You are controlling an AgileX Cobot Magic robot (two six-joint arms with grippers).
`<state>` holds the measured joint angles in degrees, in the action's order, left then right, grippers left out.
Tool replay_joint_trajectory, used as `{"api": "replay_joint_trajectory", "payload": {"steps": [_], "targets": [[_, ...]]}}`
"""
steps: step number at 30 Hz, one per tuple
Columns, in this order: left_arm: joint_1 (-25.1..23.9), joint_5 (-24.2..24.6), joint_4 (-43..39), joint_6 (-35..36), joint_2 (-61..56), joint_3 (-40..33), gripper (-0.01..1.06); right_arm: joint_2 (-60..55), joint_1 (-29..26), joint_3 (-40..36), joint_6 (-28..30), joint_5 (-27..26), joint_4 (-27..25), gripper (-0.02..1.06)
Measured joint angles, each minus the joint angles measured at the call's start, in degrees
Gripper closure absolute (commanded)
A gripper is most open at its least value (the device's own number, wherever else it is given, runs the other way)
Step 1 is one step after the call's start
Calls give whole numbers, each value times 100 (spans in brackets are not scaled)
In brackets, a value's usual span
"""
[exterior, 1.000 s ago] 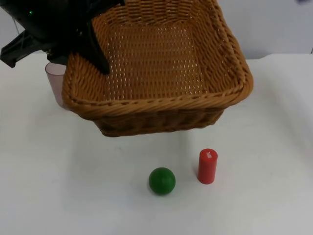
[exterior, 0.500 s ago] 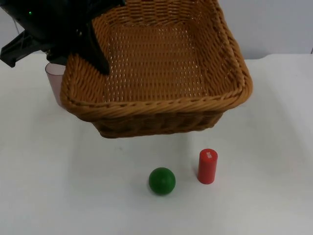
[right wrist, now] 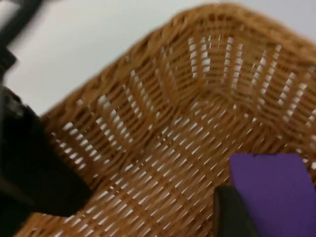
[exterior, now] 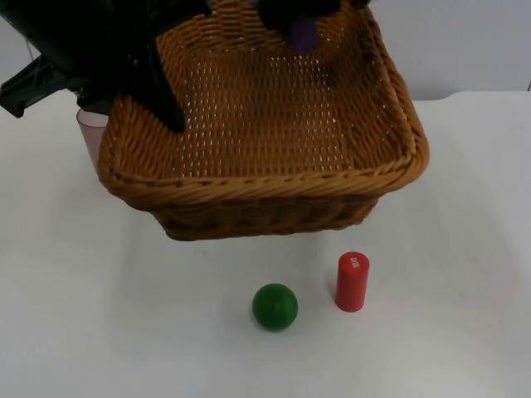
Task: Pick up the basket with the left hand and place the triangular block into the basket with the right hand.
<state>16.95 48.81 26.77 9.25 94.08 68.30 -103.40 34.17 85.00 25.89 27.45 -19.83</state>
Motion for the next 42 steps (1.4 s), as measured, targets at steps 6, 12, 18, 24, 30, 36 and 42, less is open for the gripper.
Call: {"api": "replay_joint_trajectory", "payload": {"steps": [6, 12, 18, 24, 30, 36, 42], "targets": [[0, 24, 0, 0, 0, 0, 105, -193, 3, 0, 0, -20, 0, 105], [0, 44, -12, 0, 0, 0, 105, -228, 26, 0, 0, 111, 31, 105], [0, 47, -12, 0, 0, 0, 105, -228, 200, 0, -17, 334, 268, 105], [0, 47, -12, 0, 0, 0, 105, -228, 276, 0, -42, 510, 528, 105], [0, 57, -12, 0, 0, 0, 105, -228, 276, 0, -286, 542, 760, 102], [0, 57, -12, 0, 0, 0, 105, -228, 276, 0, -363, 542, 782, 67], [0, 57, -26, 0, 0, 0, 105, -228, 276, 0, -328, 480, 782, 4]]}}
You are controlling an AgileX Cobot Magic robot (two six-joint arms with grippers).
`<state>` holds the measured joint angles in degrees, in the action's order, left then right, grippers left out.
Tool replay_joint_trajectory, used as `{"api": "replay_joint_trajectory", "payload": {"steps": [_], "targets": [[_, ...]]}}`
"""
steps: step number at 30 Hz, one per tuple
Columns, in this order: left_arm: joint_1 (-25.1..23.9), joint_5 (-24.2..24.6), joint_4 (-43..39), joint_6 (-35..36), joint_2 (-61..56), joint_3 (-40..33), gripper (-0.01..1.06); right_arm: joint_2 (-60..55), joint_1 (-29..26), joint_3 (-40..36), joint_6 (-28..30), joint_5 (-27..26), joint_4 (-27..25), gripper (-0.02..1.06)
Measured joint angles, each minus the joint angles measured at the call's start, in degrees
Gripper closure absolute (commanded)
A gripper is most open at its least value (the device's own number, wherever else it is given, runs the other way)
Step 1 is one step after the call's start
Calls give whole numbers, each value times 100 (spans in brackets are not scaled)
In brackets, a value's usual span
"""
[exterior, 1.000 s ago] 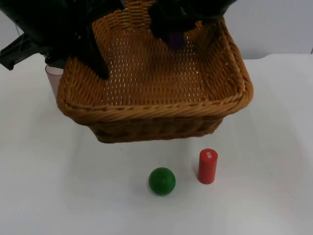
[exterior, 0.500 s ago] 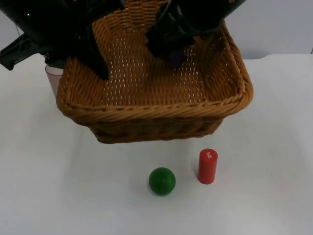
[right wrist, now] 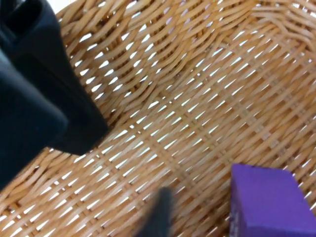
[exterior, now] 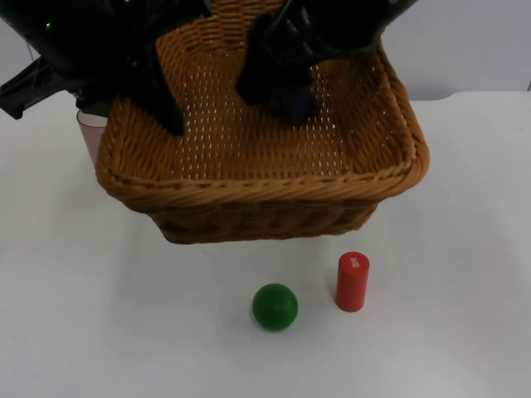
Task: Pick up the basket with the left hand and place the triangular block into the basket with the right hand.
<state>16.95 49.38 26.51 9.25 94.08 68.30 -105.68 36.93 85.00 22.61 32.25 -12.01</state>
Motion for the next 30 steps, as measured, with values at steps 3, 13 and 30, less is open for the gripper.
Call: {"api": "replay_joint_trajectory", "payload": {"steps": [3, 13, 30], "targets": [[0, 0, -25, 0, 0, -22, 105, 0, 0, 0, 68, -76, 0, -1], [0, 21, -38, 0, 0, -20, 105, 194, 0, 0, 92, -129, 0, -1], [0, 21, -47, 0, 0, -20, 105, 1704, -271, 0, -475, -164, 402, -1]]}}
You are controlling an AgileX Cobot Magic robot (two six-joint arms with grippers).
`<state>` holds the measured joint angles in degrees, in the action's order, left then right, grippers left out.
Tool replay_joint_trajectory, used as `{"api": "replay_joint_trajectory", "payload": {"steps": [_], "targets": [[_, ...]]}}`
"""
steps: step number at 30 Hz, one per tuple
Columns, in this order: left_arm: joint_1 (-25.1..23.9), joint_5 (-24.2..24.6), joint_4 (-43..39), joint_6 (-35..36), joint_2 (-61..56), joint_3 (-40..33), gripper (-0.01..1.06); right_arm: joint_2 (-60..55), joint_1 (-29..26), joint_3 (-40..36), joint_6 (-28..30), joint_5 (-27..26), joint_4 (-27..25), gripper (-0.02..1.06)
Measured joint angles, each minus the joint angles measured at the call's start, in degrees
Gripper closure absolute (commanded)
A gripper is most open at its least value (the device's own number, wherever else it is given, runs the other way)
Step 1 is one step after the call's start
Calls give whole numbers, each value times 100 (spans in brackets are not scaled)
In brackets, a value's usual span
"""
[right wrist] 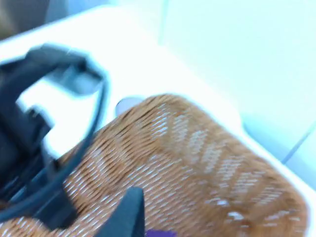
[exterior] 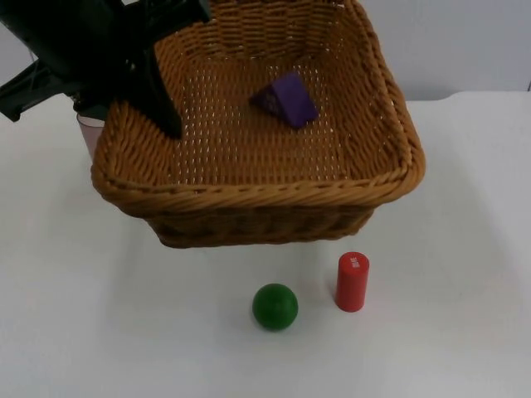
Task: Pick up the basket with the left hand and place the triangular block into the basket with the right hand.
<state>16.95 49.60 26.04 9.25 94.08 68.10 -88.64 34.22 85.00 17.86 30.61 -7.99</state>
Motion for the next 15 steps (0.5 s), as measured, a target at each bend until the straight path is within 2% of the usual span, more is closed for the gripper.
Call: {"api": "replay_joint_trajectory", "payload": {"steps": [5, 6, 10, 11, 14, 15], "targets": [[0, 0, 0, 0, 0, 0, 105, 435, -1308, 0, -18, 175, -555, -1], [0, 0, 0, 0, 0, 0, 105, 435, -1308, 0, -18, 175, -555, -1], [0, -89, 0, 0, 0, 0, 105, 672, -2600, 0, 4, 456, -706, -1], [0, -89, 0, 0, 0, 0, 105, 672, -2600, 0, 4, 456, -706, -1], [0, -103, 0, 0, 0, 0, 105, 814, -3230, 0, 14, 697, -695, -1], [0, -103, 0, 0, 0, 0, 105, 814, -3230, 0, 14, 697, -695, -1]]}}
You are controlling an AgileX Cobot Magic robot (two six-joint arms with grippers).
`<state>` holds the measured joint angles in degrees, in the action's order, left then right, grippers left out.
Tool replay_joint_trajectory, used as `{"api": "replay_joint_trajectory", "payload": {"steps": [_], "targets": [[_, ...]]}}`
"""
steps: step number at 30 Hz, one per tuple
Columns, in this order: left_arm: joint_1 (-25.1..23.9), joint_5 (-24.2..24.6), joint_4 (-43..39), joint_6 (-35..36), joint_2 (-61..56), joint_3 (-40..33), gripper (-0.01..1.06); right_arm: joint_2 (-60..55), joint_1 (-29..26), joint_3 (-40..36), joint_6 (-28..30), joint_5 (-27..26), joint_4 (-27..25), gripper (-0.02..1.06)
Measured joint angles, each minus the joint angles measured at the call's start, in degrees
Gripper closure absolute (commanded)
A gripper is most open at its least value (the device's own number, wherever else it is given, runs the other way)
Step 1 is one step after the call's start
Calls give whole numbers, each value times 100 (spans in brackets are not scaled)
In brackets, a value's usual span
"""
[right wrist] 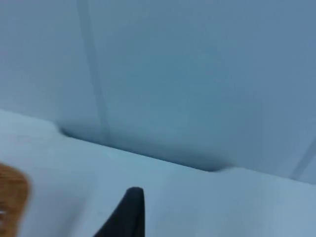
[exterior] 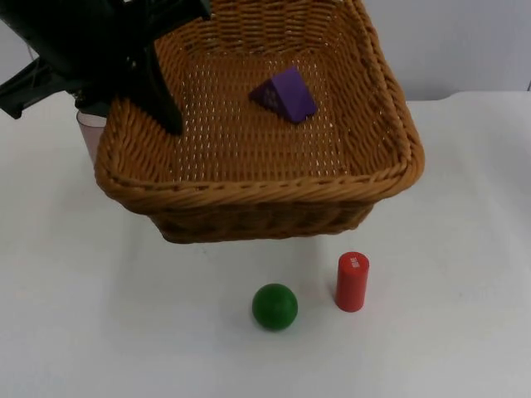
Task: Pick up the basket with the left hand and place the triangular block into the basket with the right hand.
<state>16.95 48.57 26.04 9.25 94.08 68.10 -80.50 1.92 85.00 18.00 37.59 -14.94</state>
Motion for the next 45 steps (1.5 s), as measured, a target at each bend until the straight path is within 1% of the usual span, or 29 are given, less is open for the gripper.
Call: {"api": "replay_joint_trajectory", "payload": {"steps": [3, 4, 7, 12, 15, 17, 22, 23, 26, 29, 30, 33, 40, 45], "targets": [[0, 0, 0, 0, 0, 0, 105, 136, -317, 0, -129, 139, 243, -1], [0, 0, 0, 0, 0, 0, 105, 208, -351, 0, -280, 175, 434, -1], [0, -14, 0, 0, 12, 0, 105, 258, -370, 0, -414, 211, 568, -1], [0, -165, 0, 0, 116, 0, 105, 284, -370, 0, -476, 256, 607, -1], [0, -348, 112, -97, 286, 34, 105, 284, -370, 0, -491, 293, 630, -1], [0, -354, 156, -144, 361, 92, 105, 284, -370, 0, -491, 294, 638, -1], [0, -410, 421, -391, 984, 769, 105, 284, -370, 0, -491, 302, 652, -1], [0, -410, 421, -391, 984, 769, 105, 284, -370, 0, -491, 302, 652, -1], [0, -436, 537, -523, 1475, 1333, 105, 284, -370, 0, -491, 302, 652, -1], [0, -353, 603, -596, 2032, 1918, 105, 284, -370, 0, -491, 302, 652, -1], [0, -353, 603, -596, 2032, 1918, 105, 284, -370, 0, -491, 302, 652, -1], [0, -329, 617, -713, 2527, 2348, 105, 284, -370, 0, -491, 302, 652, -1], [-75, -476, 860, -1121, 3090, 2503, 105, 284, -370, 0, -491, 302, 652, -1], [-230, -592, 1358, -1675, 3562, 2512, 105, 284, -370, 0, -491, 302, 670, -1]]}}
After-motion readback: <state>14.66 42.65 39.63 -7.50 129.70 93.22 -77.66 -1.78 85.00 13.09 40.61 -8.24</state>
